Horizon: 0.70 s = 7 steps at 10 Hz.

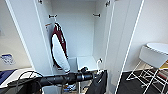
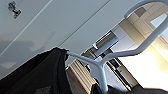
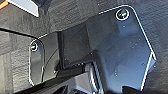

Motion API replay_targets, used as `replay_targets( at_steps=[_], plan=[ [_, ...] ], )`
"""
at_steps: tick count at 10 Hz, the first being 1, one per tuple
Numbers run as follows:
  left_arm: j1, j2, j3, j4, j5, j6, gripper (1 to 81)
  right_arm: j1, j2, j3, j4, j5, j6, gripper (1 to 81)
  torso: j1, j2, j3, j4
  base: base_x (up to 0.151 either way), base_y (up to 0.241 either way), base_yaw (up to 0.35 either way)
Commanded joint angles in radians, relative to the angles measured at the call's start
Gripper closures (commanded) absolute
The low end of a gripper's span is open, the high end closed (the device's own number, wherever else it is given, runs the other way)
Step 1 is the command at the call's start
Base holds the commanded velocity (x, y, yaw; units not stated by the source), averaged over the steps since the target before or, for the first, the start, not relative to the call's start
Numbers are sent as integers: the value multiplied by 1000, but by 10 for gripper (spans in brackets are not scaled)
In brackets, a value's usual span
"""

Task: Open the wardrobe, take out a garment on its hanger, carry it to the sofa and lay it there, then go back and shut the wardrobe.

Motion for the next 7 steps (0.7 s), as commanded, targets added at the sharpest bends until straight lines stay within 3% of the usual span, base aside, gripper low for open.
replay_targets(
  at_steps=[1, 7],
  plan=[
    [-151, -9, 67, 33, -29, 4, 811, 48, 4, 5, 8, -48, -1, 10, 0, 0, 0, 0, 0, 0, 0],
    [-145, -54, 156, 21, -90, -7, 811, 36, -29, 3, 5, -47, -2, 10, 0, 0, 0, 0, 0, 0, 0]
  ],
)
